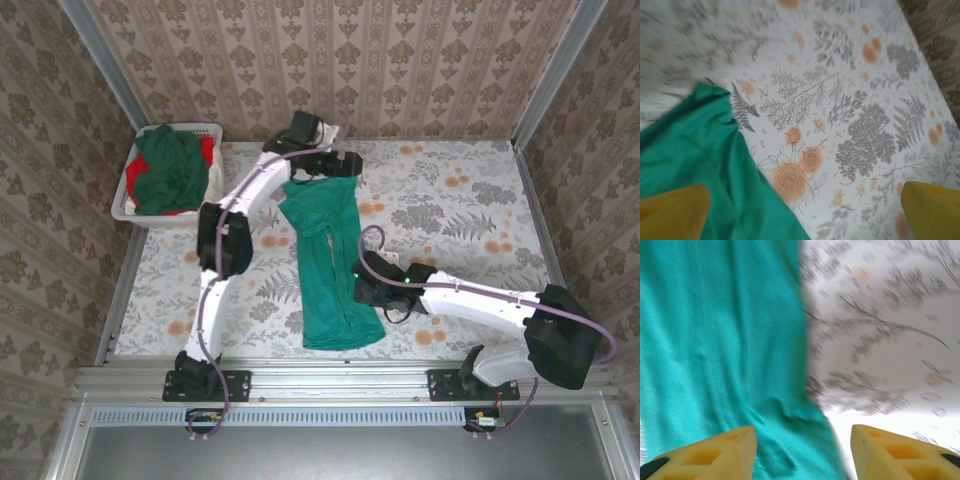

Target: Fold and stack the t-shirts

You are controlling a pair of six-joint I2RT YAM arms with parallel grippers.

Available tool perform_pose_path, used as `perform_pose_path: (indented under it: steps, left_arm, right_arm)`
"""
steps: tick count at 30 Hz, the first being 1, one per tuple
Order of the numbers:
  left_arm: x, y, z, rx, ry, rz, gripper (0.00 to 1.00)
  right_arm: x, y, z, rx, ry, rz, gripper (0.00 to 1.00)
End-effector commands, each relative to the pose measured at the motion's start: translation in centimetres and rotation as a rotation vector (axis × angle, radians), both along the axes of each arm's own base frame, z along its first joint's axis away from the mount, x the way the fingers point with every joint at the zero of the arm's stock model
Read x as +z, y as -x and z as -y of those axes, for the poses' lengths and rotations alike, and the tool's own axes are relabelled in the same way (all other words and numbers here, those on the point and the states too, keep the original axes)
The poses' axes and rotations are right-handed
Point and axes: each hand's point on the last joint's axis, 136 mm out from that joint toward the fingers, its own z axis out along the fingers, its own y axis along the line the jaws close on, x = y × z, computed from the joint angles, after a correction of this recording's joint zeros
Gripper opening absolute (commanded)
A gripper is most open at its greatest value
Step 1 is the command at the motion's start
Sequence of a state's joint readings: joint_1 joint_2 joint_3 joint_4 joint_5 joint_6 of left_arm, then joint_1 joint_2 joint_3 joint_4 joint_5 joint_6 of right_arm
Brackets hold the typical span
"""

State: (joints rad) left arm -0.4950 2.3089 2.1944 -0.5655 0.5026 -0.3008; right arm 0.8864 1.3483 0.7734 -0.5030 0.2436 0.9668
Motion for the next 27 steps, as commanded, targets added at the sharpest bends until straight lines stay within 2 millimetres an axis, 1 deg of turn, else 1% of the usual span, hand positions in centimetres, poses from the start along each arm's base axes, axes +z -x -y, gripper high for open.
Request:
perform_pose_path:
  steps: [1, 2, 3, 4, 5, 6, 7, 8, 10, 12, 15, 16, 17, 18, 20, 21, 22, 23, 24, 25, 27]
  left_arm:
    - [5.5, 0.1, -5.2, 0.188, 0.01, 0.089, 1.0]
    - [6.2, 0.0, -7.5, 0.254, 0.082, 0.078, 1.0]
    - [6.4, 0.7, -8.7, 0.281, 0.161, 0.047, 1.0]
    - [6.9, 1.2, -10.7, 0.315, 0.274, 0.036, 1.0]
    - [8.1, 1.6, -12.5, 0.342, 0.404, 0.048, 1.0]
    - [8.0, 2.2, -14.1, 0.372, 0.477, 0.065, 1.0]
    - [7.6, 3.1, -15.9, 0.416, 0.498, 0.059, 1.0]
    - [7.0, 4.1, -16.9, 0.433, 0.461, 0.055, 1.0]
    - [5.7, 6.5, -18.0, 0.464, 0.331, 0.049, 1.0]
    - [5.2, 8.8, -18.9, 0.485, 0.238, 0.06, 1.0]
    - [4.2, 12.3, -21.6, 0.587, 0.092, 0.115, 1.0]
    - [3.9, 13.6, -22.5, 0.616, 0.062, 0.145, 1.0]
    - [3.6, 14.7, -23.2, 0.642, 0.087, 0.147, 1.0]
    - [3.3, 15.6, -23.7, 0.66, 0.153, 0.129, 1.0]
    - [2.3, 17.2, -25.2, 0.744, 0.351, 0.056, 1.0]
    - [2.5, 18.0, -25.4, 0.73, 0.424, 0.07, 1.0]
    - [3.2, 18.6, -25.6, 0.701, 0.469, 0.137, 1.0]
    - [2.2, 19.5, -26.0, 0.726, 0.417, 0.089, 1.0]
    - [2.0, 20.2, -26.1, 0.718, 0.344, 0.071, 1.0]
    - [2.0, 21.2, -25.5, 0.674, 0.268, 0.065, 1.0]
    - [1.4, 22.9, -24.6, 0.635, 0.222, 0.025, 1.0]
  right_arm:
    - [-3.1, 2.7, 2.0, 0.0, 0.047, -0.079, 0.5]
    - [-3.6, 3.2, 1.5, 0.01, 0.016, -0.087, 0.49]
    - [-4.0, 3.8, 1.1, 0.02, 0.0, -0.094, 0.49]
    - [-4.3, 4.3, 0.8, 0.025, -0.002, -0.098, 0.47]
    - [-4.4, 4.7, 0.6, 0.032, 0.005, -0.098, 0.45]
    - [-4.6, 5.1, 0.4, 0.039, 0.013, -0.097, 0.44]
    - [-4.8, 5.4, 0.0, 0.045, 0.015, -0.098, 0.41]
    - [-4.9, 5.7, -0.5, 0.053, 0.014, -0.1, 0.37]
    - [-4.7, 6.2, -1.4, 0.073, 0.018, -0.095, 0.33]
    - [-4.9, 6.8, -1.6, 0.085, 0.065, -0.101, 0.33]
    - [-4.4, 7.3, -1.4, 0.096, 0.097, -0.096, 0.35]
    - [-4.1, 7.5, -0.6, 0.093, 0.126, -0.101, 0.37]
    - [-3.3, 7.3, -0.1, 0.089, 0.138, -0.082, 0.39]
    - [-2.4, 7.1, 0.3, 0.086, 0.14, -0.063, 0.4]
    - [-0.6, 6.5, 0.6, 0.094, 0.119, -0.018, 0.44]
    - [0.0, 6.2, 0.4, 0.107, 0.095, -0.002, 0.45]
    - [0.4, 5.9, 0.3, 0.114, 0.068, 0.009, 0.46]
    - [0.7, 5.7, 0.3, 0.116, 0.056, 0.013, 0.46]
    - [0.7, 5.5, 0.6, 0.108, 0.05, 0.007, 0.46]
    - [0.6, 5.4, 0.8, 0.103, 0.043, 0.0, 0.46]
    - [0.2, 5.3, 0.7, 0.102, 0.005, -0.012, 0.47]
